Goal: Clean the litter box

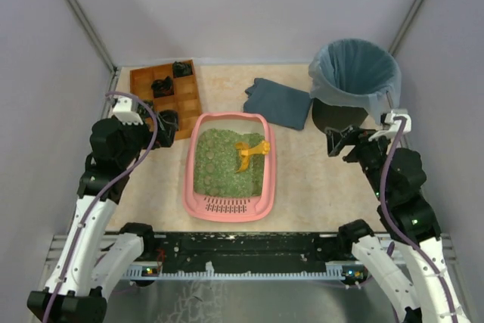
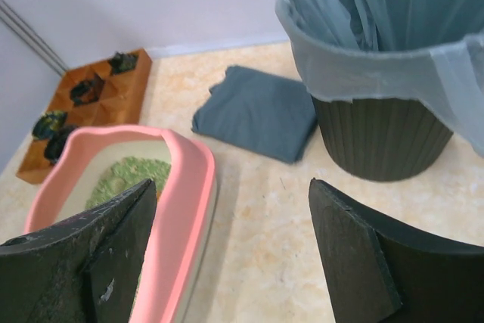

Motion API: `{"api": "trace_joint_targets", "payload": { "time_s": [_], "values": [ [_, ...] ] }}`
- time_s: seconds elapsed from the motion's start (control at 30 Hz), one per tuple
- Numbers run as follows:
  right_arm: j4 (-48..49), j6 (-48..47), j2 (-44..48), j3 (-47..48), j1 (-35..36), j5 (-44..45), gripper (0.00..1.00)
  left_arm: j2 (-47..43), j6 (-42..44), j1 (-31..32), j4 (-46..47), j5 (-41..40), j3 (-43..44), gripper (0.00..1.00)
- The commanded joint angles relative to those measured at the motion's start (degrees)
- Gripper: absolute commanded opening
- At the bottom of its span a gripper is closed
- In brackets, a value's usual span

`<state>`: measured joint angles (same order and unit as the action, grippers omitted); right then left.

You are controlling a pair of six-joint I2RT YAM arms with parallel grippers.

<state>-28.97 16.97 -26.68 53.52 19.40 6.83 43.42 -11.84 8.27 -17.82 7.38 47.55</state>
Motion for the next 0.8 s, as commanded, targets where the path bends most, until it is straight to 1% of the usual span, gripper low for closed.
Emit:
{"api": "trace_joint_targets", "payload": {
  "time_s": [0.0,0.23,0.3,0.37,0.47,0.57,0.63,0.7,0.77],
  "values": [
    [-1.2,0.7,0.9,-2.3,0.3,0.8,0.81,-2.1,-2.0,0.2,0.6,2.8,-2.0,1.00],
    [-2.9,1.8,0.5,-3.7,0.3,2.3,0.81,-2.3,-0.7,0.2,2.7,3.5,-4.1,1.00],
    [-4.0,2.9,-0.6,-3.7,0.4,3.5,0.82,-1.9,-0.6,0.2,2.6,3.8,-4.2,1.00],
    [-5.5,3.7,-1.9,-3.6,0.3,2.7,0.82,-1.6,-0.5,0.2,2.8,4.6,-4.8,1.00],
    [-7.2,5.6,-2.5,-4.5,0.3,1.9,0.77,-1.4,-0.5,0.2,3.4,6.1,-5.9,1.00],
    [-7.4,3.3,-3.2,-4.4,0.3,-3.5,0.78,0.4,-0.3,0.2,2.6,6.1,-5.9,1.00],
    [-7.4,2.2,-4.4,-3.9,0.3,-7.5,0.77,2.0,0.0,0.2,2.2,7.4,-5.7,1.00],
    [-7.4,2.8,-6.5,-3.3,0.3,-10.1,0.74,3.0,-0.2,0.2,2.3,10.0,-5.8,0.99],
    [-7.1,3.4,-9.3,-2.6,0.4,-14.4,0.69,3.9,-0.6,0.2,2.3,12.2,-5.9,0.96]
  ]
}}
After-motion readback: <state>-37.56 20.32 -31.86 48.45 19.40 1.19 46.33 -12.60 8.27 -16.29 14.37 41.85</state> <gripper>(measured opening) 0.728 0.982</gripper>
